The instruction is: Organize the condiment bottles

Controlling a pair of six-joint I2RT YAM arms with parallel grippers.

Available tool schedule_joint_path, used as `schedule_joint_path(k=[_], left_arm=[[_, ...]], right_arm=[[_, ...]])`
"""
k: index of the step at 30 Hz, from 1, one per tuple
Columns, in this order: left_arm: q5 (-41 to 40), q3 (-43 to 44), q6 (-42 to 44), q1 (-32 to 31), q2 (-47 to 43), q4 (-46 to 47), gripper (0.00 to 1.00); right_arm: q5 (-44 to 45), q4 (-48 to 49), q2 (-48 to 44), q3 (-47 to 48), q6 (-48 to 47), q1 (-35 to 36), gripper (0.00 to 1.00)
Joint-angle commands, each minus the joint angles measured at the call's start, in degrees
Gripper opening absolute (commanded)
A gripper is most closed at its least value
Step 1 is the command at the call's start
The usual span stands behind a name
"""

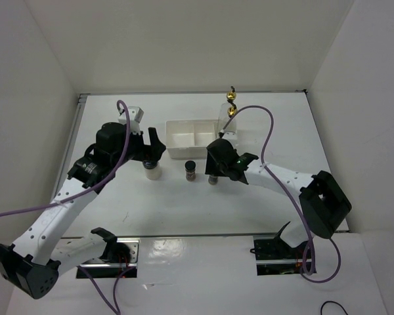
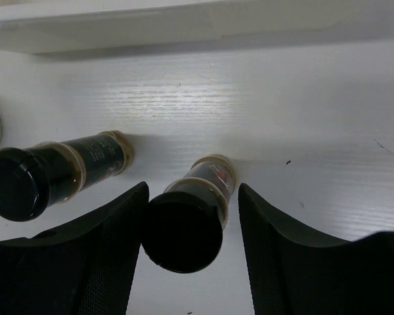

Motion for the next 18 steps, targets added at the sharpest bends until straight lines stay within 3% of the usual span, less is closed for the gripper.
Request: schedule_joint_path(k=[1,5,10,13,18], left_arm=[[0.4,2.3,1.5,0.2,0.4,2.2,1.0],[0.4,2.3,1.5,0.2,0.9,2.2,1.0],[1.5,2.3,2.1,0.2,1.4,2.2,1.0],[2.1,1.8,2.1,0.2,2.0,2.7,1.0],[1.4,1.8,2.1,0.2,3.3,2.7,1.0]], right_arm=[[3.3,0.4,1.1,2.9,0.3,0.6,0.61],[3.8,-0.9,1.6,4.0,0.8,0.6,0.49],[3.3,-3.8,1.0,6.4,0.8,0.6,0.2],[1.7,-5.5,-1.3,8.7,0.8,1.1,0.12],[2.2,-9.2,-6.6,13.6,-0.4,1.8,0.09]])
